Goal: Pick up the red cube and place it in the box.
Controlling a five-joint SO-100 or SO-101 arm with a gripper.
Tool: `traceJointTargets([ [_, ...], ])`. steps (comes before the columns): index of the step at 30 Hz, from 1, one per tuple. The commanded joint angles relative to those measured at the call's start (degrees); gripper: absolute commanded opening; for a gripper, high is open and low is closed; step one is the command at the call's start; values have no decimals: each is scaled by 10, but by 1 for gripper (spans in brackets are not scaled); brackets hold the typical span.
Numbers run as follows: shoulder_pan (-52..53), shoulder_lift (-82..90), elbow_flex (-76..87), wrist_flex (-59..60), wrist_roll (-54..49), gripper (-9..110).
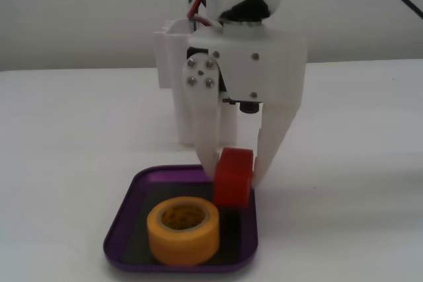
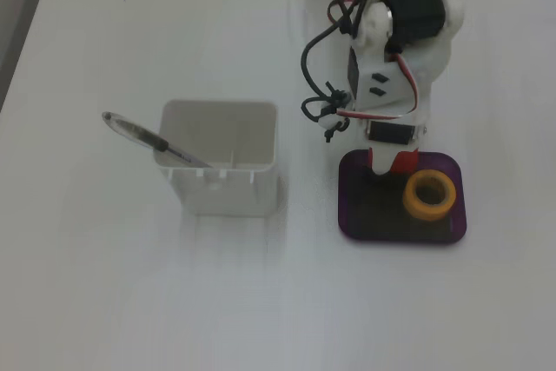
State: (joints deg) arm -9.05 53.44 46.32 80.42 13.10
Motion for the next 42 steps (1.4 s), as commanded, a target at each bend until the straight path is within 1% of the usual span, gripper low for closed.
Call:
traceJointTargets([
  [1,6,-13,-59,17,1,0],
  [8,5,-47,-119,33,0,0],
  [14,7,-50,-130,36,-2,0],
  [23,7,-47,-129,61,-3,18],
  [26,7,-43,-129,75,-4,21],
  [30,5,-36,-143,111,-4,21],
  [34,5,3,-178,155,-4,21],
  [38,4,86,-169,161,-15,21],
  [42,-2,191,-101,162,-39,21],
])
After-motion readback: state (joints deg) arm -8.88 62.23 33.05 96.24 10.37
